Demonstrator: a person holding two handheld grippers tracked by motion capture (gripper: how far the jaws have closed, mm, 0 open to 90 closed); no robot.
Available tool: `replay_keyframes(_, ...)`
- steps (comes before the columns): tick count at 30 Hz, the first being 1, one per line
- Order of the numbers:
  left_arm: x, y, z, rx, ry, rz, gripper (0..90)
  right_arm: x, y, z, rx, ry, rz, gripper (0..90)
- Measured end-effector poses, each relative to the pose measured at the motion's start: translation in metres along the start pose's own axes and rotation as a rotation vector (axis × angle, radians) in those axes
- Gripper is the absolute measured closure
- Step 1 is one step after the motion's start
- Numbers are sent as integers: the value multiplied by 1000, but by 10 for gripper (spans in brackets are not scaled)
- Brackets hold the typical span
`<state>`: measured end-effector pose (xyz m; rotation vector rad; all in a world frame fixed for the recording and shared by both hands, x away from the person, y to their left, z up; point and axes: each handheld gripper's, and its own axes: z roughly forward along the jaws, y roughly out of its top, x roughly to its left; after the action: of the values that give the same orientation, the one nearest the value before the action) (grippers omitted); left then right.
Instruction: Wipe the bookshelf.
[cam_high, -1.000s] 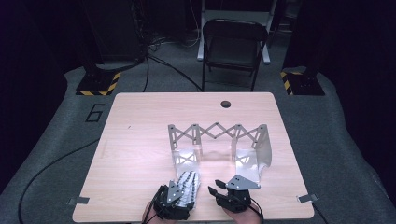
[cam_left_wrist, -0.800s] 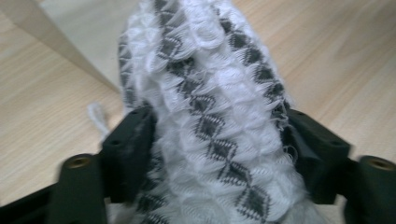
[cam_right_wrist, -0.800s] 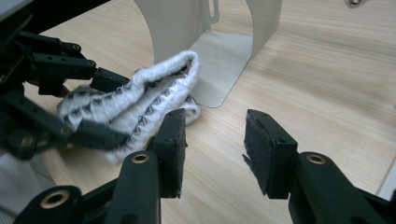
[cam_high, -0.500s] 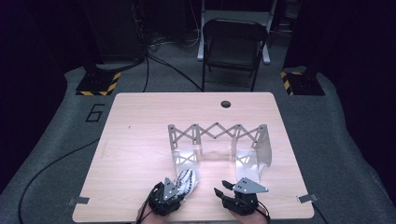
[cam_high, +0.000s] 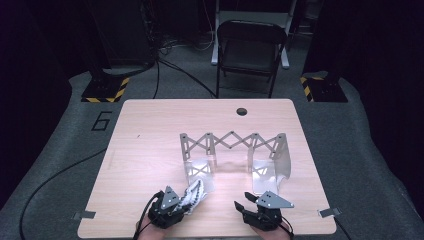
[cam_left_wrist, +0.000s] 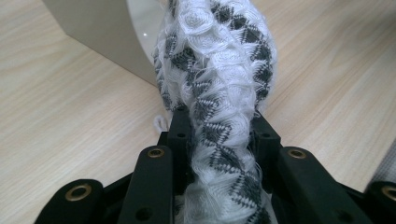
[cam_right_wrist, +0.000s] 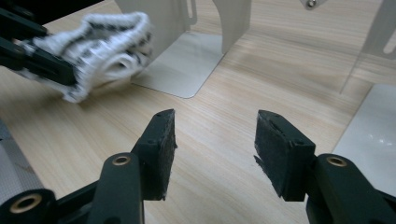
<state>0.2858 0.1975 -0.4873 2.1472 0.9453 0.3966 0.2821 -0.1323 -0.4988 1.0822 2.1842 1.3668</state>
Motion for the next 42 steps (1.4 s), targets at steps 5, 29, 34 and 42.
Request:
replay_keyframes(5, 10, 0, -25, -44, 32, 0, 685, -2, 0, -1, -10, -8, 35, 446)
replay_keyframes(29, 67, 70, -48, -208, 150, -45, 686, 1, -4, 2, -8, -10, 36, 429)
replay_keyframes(34, 63, 56, -12, -141, 123, -71, 687, 2, -5, 2, -8, -10, 42, 429)
replay_keyframes(42, 64, 30, 22, -53, 98, -106, 688, 6, -6, 4, 7, -8, 41, 432)
